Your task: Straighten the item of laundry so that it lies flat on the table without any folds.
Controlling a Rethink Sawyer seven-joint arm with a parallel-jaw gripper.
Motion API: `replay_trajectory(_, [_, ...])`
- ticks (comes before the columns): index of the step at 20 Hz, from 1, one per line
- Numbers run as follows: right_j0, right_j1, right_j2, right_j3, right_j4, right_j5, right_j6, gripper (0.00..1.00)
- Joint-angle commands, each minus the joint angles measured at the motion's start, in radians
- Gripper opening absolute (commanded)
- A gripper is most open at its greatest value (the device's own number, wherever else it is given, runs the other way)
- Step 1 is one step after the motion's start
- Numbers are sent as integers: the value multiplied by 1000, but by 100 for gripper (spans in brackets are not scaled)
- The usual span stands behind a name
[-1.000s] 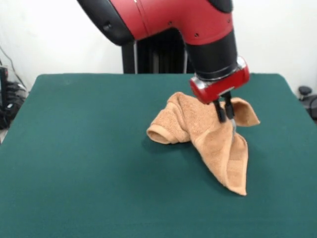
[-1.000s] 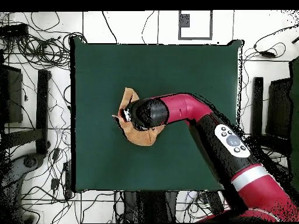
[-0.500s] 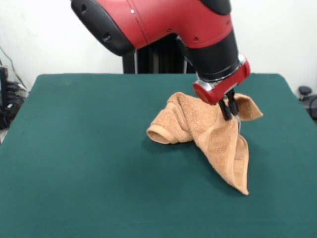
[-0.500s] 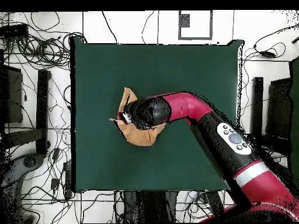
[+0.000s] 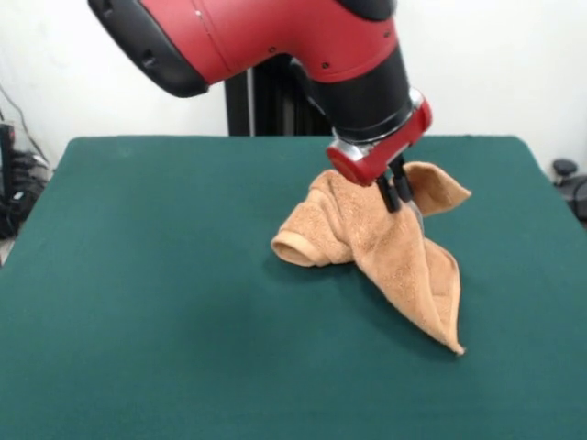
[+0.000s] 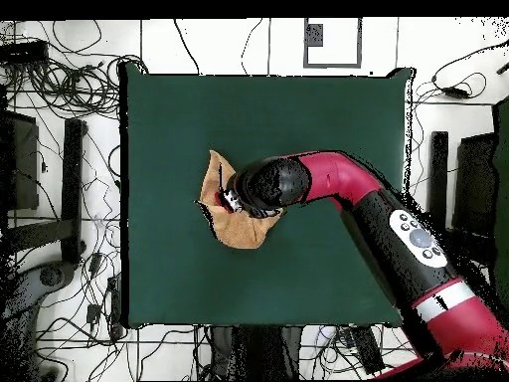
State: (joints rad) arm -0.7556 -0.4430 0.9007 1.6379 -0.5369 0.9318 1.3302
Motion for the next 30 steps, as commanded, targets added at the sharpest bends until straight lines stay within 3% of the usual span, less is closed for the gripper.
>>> replay_trajectory(1, [-15, 27, 63, -90, -37, 141, -410, 0])
replay_trajectory(13, [-57, 59, 84, -138, -34, 208, -520, 0])
replay_trajectory(22, [-68, 114, 142, -259, -74, 391, -920, 0])
replay_trajectory(30, [-60, 127, 127, -354, -88, 485, -1098, 0])
